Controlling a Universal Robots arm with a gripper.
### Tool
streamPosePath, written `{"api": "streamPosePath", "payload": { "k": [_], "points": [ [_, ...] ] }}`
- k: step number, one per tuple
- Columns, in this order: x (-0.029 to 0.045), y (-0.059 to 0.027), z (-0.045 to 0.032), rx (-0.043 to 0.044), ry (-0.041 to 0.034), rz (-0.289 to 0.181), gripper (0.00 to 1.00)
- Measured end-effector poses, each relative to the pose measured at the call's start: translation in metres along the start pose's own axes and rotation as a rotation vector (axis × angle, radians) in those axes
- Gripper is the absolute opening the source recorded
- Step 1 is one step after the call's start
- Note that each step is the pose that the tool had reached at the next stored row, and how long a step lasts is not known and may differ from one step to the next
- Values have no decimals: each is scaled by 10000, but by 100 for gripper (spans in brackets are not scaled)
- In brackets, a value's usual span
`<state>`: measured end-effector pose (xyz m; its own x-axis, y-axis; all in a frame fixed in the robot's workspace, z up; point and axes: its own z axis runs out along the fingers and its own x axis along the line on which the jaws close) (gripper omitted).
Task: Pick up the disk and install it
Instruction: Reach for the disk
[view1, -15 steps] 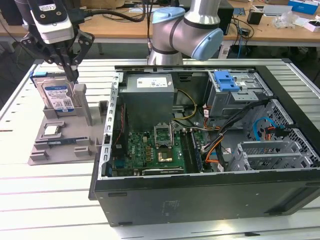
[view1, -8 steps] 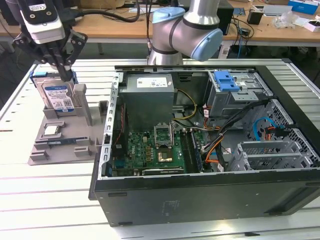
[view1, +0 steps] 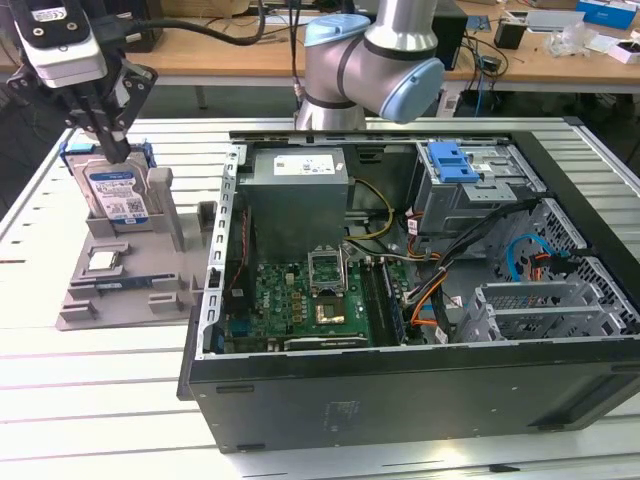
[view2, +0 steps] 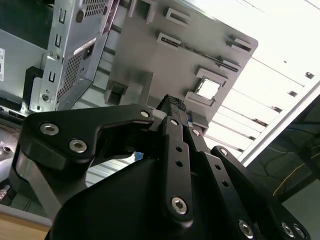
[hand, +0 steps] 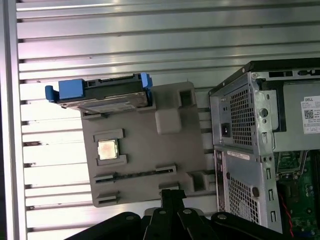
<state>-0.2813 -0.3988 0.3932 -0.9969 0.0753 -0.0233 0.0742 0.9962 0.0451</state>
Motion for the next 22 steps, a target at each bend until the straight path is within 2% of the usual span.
{"api": "streamPosePath", "payload": {
  "k": [3, 6, 11, 22],
  "points": [
    [44, -3, -1, 0, 0, -1, 10],
    [147, -11, -5, 1, 1, -1, 10],
    [272, -20, -7, 1, 0, -1, 10],
    [452, -34, -13, 1, 1, 0, 10]
  ]
}}
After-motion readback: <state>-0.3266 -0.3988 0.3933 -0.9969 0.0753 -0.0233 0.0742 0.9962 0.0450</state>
